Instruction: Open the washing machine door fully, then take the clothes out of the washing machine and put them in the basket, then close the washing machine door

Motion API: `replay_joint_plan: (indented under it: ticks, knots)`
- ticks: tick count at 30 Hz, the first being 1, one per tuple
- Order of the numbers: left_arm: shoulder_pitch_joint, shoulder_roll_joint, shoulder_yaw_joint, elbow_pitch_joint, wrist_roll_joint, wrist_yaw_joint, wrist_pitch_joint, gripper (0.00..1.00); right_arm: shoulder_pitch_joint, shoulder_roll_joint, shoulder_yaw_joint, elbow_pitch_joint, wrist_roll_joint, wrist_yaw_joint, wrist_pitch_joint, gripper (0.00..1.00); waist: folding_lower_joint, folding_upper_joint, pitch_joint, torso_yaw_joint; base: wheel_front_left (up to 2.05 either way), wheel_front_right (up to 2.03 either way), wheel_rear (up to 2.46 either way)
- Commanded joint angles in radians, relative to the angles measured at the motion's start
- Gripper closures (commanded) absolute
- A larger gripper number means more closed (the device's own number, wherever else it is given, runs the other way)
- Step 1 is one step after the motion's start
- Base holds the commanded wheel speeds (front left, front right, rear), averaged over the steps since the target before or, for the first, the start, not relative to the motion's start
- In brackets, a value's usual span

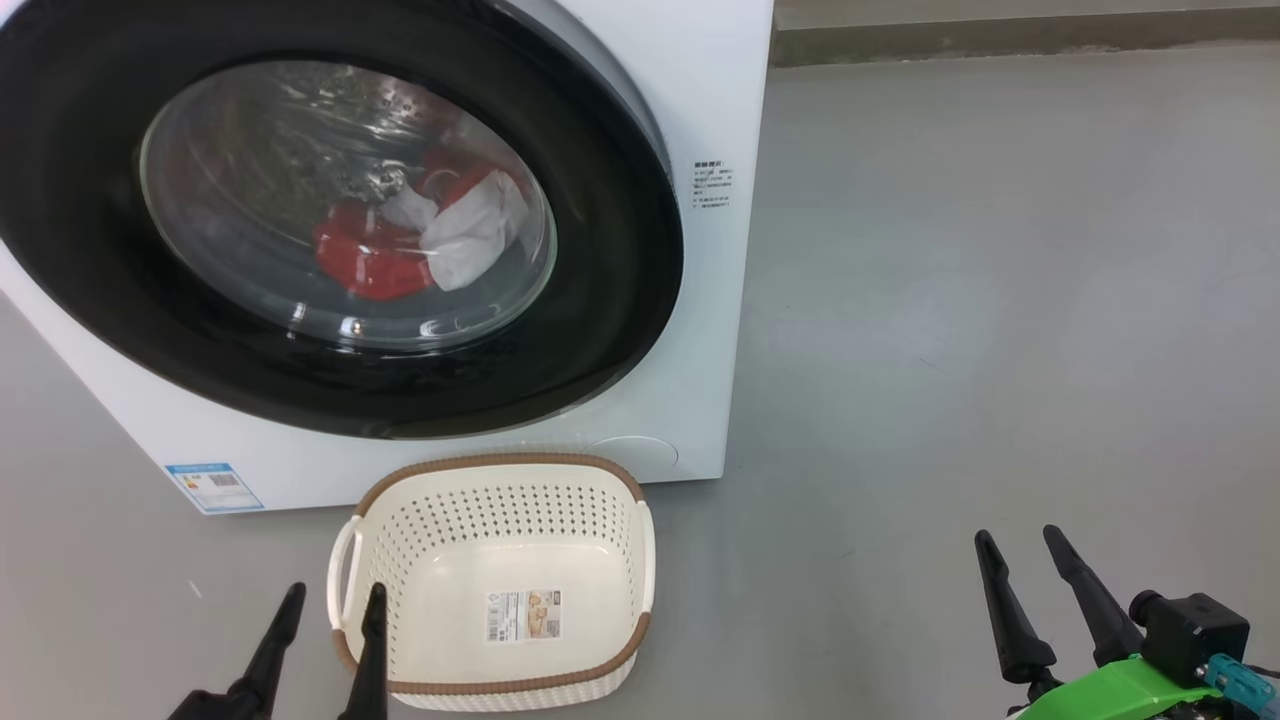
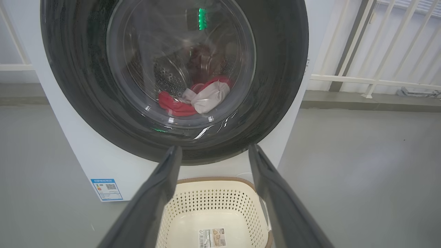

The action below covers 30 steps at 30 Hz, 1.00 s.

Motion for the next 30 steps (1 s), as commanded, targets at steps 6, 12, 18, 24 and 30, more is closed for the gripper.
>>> replay_joint_plan:
  ticks: [6, 12, 18, 24, 30]
  knots:
    - [-0.008, -0.005, 0.047, -0.019, 0.097, -0.019, -0.031, 0.00, 0.015, -0.004, 0.002, -0.027, -0.093, 0.000, -0.032, 0.00, 0.0000, 0.0000, 0.000, 0.001, 0.00, 0.00, 0.00]
    - [-0.007, -0.012, 0.071, -0.006, 0.094, -0.029, -0.038, 0.00, 0.025, 0.005, -0.021, -0.026, -0.118, 0.000, -0.040, 0.00, 0.0000, 0.0000, -0.003, 0.001, 0.00, 0.00, 0.00]
    - [-0.006, -0.017, 0.096, 0.013, 0.062, -0.038, -0.038, 0.00, 0.027, 0.013, -0.042, -0.027, -0.106, 0.000, -0.040, 0.00, 0.0000, 0.0000, -0.008, -0.002, 0.00, 0.00, 0.00]
    - [-0.004, -0.018, 0.101, 0.032, 0.063, -0.044, -0.038, 0.00, 0.030, 0.018, -0.050, -0.026, -0.103, 0.000, -0.040, 0.00, 0.0000, 0.0000, -0.013, -0.002, 0.00, 0.00, 0.00]
    - [-0.006, -0.019, 0.098, 0.034, 0.060, -0.046, -0.038, 0.00, 0.030, 0.020, -0.046, -0.029, -0.102, 0.000, -0.040, 0.00, 0.0000, 0.0000, -0.013, -0.001, 0.00, 0.00, 0.00]
